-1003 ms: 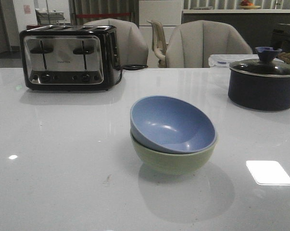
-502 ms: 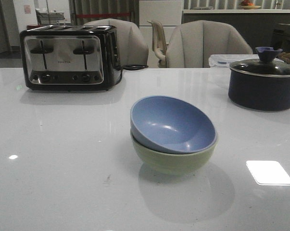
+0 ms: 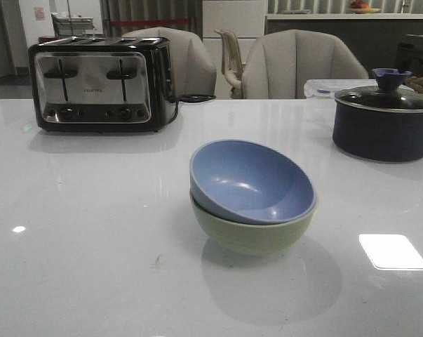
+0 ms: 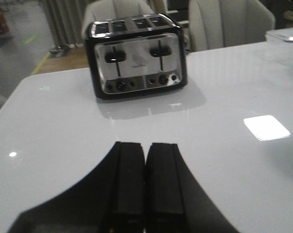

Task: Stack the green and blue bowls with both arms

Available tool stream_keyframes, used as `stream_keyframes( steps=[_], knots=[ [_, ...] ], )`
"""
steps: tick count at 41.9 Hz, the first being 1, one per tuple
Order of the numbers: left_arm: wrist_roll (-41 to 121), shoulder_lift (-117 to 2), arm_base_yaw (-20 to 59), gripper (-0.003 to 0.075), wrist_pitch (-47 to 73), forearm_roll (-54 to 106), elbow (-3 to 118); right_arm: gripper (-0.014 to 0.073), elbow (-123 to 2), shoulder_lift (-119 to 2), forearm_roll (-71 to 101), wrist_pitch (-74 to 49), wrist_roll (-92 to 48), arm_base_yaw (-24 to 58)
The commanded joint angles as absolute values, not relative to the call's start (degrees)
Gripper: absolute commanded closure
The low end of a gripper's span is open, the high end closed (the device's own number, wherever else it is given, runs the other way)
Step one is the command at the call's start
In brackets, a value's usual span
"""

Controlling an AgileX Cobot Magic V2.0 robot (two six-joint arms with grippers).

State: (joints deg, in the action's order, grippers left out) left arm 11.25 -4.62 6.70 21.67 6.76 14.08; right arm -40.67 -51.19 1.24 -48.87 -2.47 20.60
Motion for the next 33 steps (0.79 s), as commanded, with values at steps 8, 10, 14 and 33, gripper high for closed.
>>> stream_keyframes(
  steps=[8,10,14,33],
  knots=[
    [-0.8,1.6,2.0,0.0619,8.5,0.0,4.2,0.056,-42.1,-50.6,0.7,-46.0,-2.9,20.6],
    [-0.9,1.6,2.0,0.0619,6.6,0.0,2.7,0.056,-42.1,-50.6,0.7,-46.0,-2.9,20.6],
    [-1.4,1.6,2.3,0.0619,1.6,0.0,0.0,0.056,-42.1,-50.6,0.7,-46.1,-2.9,20.6],
    [-1.4,1.6,3.7,0.0619,-2.1,0.0,-1.4,0.056,-42.1,-50.6,0.7,-46.0,-2.9,20.6]
  ],
)
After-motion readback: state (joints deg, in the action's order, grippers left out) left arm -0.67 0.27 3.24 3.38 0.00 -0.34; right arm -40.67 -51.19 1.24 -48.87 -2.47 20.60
